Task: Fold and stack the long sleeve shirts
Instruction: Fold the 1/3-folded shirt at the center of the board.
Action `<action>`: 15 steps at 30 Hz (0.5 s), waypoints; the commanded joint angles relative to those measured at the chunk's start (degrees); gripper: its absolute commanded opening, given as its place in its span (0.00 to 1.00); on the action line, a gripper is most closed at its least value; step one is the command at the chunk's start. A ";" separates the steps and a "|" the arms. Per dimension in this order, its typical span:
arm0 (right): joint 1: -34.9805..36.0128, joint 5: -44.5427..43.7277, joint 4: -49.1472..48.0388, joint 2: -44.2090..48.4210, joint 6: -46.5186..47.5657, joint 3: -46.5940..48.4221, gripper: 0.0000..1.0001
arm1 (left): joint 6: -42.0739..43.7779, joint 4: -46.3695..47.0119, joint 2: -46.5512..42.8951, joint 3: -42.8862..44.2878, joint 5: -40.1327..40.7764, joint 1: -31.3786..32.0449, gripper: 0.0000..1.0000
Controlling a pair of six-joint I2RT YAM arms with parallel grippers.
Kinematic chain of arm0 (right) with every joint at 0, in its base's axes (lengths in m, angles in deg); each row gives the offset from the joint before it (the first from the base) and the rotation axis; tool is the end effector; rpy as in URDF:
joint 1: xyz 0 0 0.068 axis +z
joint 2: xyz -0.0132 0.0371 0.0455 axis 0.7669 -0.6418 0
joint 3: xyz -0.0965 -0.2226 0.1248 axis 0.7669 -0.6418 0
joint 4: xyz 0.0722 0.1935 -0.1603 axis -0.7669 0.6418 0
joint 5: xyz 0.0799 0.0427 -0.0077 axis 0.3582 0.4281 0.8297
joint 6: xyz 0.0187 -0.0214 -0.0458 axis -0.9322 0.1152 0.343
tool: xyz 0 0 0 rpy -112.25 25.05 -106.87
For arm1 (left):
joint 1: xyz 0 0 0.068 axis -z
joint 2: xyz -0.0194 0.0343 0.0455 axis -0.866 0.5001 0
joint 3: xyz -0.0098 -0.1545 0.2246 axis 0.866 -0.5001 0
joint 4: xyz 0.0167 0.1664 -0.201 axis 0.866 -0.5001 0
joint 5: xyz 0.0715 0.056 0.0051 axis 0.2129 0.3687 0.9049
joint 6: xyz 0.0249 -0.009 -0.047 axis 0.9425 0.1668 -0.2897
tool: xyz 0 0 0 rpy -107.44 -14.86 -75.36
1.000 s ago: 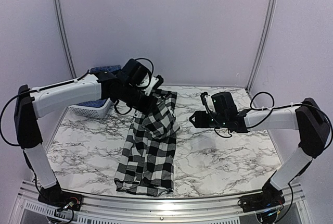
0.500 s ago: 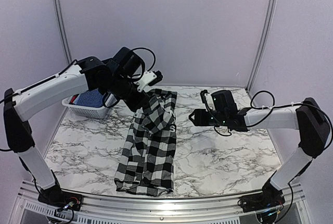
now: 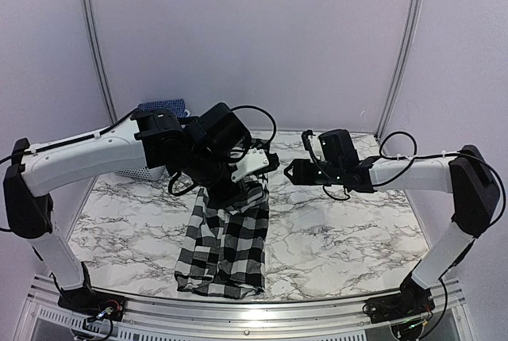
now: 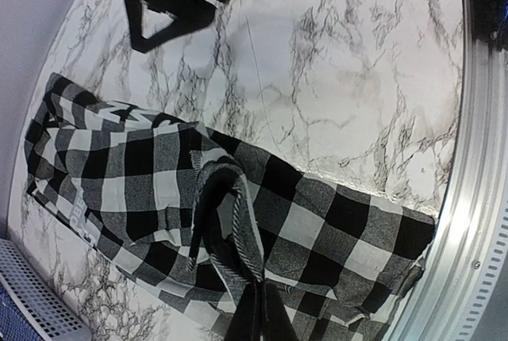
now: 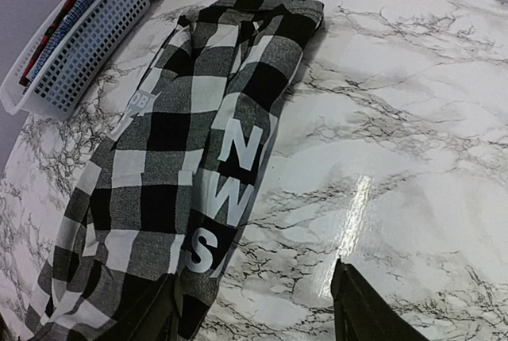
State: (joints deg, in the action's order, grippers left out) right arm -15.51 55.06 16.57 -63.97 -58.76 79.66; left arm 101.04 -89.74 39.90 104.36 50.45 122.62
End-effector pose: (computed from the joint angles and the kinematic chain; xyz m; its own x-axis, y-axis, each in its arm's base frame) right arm 0.2878 0.2006 0.2131 -0.6711 0.0213 -0.7411 -0.3643 0.8611 0.3547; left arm 0.1740 -0.3316 0.3411 -0.1254 0.7865 -0.6048 0.9307 0.3044 0.2030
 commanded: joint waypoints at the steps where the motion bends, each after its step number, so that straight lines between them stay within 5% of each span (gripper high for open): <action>1: -0.46 1.78 1.57 -2.67 1.39 4.61 0.60 | 0.13 -2.07 4.12 -4.15 3.34 2.60 0.00; 15: -0.38 4.61 2.19 -5.95 2.19 7.31 0.61 | -2.20 0.36 8.56 -12.44 0.38 9.18 0.00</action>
State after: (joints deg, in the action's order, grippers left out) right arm -15.58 58.71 18.08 -69.50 -57.45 84.45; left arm 100.41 -89.22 45.34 93.50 52.09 130.84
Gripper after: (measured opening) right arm 0.611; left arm 0.003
